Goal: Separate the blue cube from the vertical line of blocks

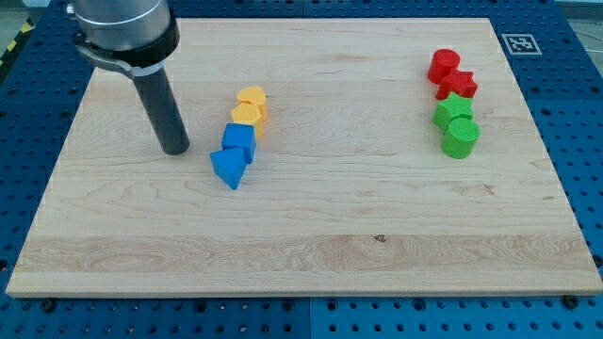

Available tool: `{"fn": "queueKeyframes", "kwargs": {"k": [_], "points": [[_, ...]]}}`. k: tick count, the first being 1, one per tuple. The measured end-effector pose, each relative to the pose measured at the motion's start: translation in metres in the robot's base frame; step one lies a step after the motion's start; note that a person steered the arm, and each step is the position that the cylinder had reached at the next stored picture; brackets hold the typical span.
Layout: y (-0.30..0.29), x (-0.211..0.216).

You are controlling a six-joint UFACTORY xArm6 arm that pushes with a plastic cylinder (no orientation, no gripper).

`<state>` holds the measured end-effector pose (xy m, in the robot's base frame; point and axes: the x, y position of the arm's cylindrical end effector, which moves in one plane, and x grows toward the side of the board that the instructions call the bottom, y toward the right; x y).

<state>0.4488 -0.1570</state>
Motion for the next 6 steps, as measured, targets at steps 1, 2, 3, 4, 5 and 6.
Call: {"fn": "queueKeyframes", "kwargs": {"k": [1,2,3,4,5,6], "points": [[0.012,0.0],[0.02,0.0],[0.029,0.0],[0.038,0.0],[0.051,0.0],[0.064,0.0]]}}
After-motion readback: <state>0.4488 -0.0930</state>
